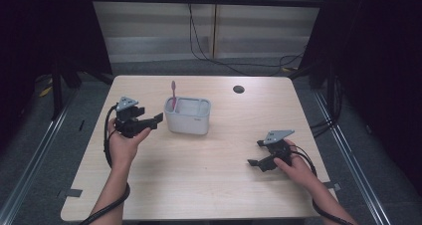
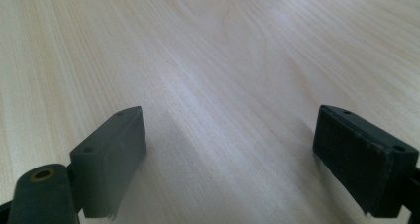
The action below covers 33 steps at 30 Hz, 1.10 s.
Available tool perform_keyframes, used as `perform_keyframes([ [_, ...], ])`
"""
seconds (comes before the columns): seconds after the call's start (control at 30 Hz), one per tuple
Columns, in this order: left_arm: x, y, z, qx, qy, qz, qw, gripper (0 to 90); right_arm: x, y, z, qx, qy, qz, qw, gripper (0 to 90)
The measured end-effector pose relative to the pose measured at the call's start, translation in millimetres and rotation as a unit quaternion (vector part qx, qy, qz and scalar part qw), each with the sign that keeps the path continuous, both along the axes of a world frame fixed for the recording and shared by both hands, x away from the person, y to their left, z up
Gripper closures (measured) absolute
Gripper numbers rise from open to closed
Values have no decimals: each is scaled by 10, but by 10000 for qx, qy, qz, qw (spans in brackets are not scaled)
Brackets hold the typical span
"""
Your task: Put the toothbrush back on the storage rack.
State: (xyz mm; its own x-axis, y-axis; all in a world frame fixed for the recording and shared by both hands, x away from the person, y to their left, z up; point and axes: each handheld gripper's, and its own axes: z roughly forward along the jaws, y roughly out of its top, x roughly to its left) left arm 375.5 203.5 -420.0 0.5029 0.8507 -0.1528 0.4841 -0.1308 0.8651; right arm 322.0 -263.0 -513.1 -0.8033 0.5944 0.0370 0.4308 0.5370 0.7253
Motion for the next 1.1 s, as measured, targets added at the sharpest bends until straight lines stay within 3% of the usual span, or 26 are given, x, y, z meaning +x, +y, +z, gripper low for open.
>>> perform_keyframes([
  [0.7, -181, 167, -386, 41, 217, 24, 9998, 225, -1, 0, 0, -2, 0, -5, 10000, 125],
  [1.1, -250, 279, -561, 241, 350, -10, 9991, 225, 0, 0, 0, 0, 1, -1, 10000, 125],
])
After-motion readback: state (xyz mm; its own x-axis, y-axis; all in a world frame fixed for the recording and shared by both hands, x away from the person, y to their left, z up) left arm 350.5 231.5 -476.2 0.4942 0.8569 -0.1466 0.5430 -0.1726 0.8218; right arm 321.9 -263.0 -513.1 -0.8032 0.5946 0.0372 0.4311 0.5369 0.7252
